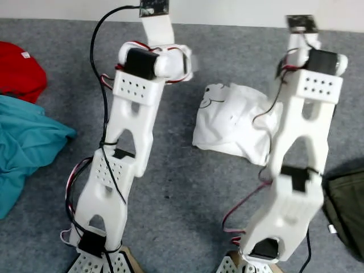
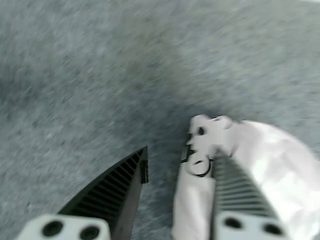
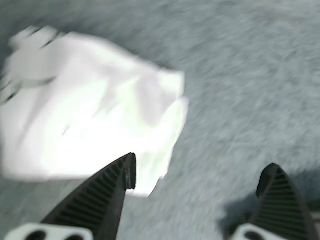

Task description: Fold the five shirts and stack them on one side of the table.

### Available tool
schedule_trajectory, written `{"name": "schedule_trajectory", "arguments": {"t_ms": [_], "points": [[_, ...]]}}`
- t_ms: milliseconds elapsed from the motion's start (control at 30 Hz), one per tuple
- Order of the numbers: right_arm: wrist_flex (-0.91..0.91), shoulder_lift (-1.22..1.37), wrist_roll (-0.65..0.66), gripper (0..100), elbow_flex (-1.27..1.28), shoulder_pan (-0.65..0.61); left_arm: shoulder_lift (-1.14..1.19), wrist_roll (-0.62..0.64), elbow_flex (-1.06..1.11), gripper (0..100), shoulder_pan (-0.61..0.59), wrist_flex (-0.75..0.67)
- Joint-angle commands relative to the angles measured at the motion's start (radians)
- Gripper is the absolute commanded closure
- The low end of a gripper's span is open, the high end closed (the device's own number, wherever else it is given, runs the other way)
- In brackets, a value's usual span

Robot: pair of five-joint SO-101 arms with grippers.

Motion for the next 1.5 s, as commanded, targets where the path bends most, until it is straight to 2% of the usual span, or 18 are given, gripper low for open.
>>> {"name": "schedule_trajectory", "arguments": {"t_ms": [0, 133, 367, 567, 667, 833, 1267, 1400, 1467], "points": [[-0.027, -0.246, -0.014, 63.0, 0.245, -0.059, 0.013, 0.006, 0.101, 92, -0.022, 0.006], [-0.156, -0.363, -0.014, 63.0, 0.499, -0.117, 0.022, 0.009, 0.182, 99, -0.019, 0.006], [-0.595, -0.401, -0.014, 63.7, 0.866, -0.143, 0.033, 0.011, 0.189, 99, -0.028, 0.006], [-0.766, -0.401, -0.014, 81.8, 0.944, -0.139, 0.145, 0.011, 0.182, 99, -0.064, -0.034], [-0.817, -0.400, -0.014, 86.1, 0.947, -0.139, 0.173, 0.011, 0.180, 99, -0.088, -0.078], [-0.842, -0.338, 0.044, 86.1, 0.940, -0.139, 0.177, 0.009, 0.180, 99, -0.099, -0.087], [-0.863, -0.041, 0.048, 86.7, 0.754, -0.127, 0.180, 0.006, 0.182, 99, -0.099, -0.087], [-0.863, -0.010, 0.043, 98.4, 0.722, -0.107, 0.180, 0.006, 0.183, 99, -0.099, -0.087], [-0.858, -0.013, 0.043, 98.6, 0.720, -0.090, 0.180, 0.006, 0.185, 99, -0.097, -0.087]]}}
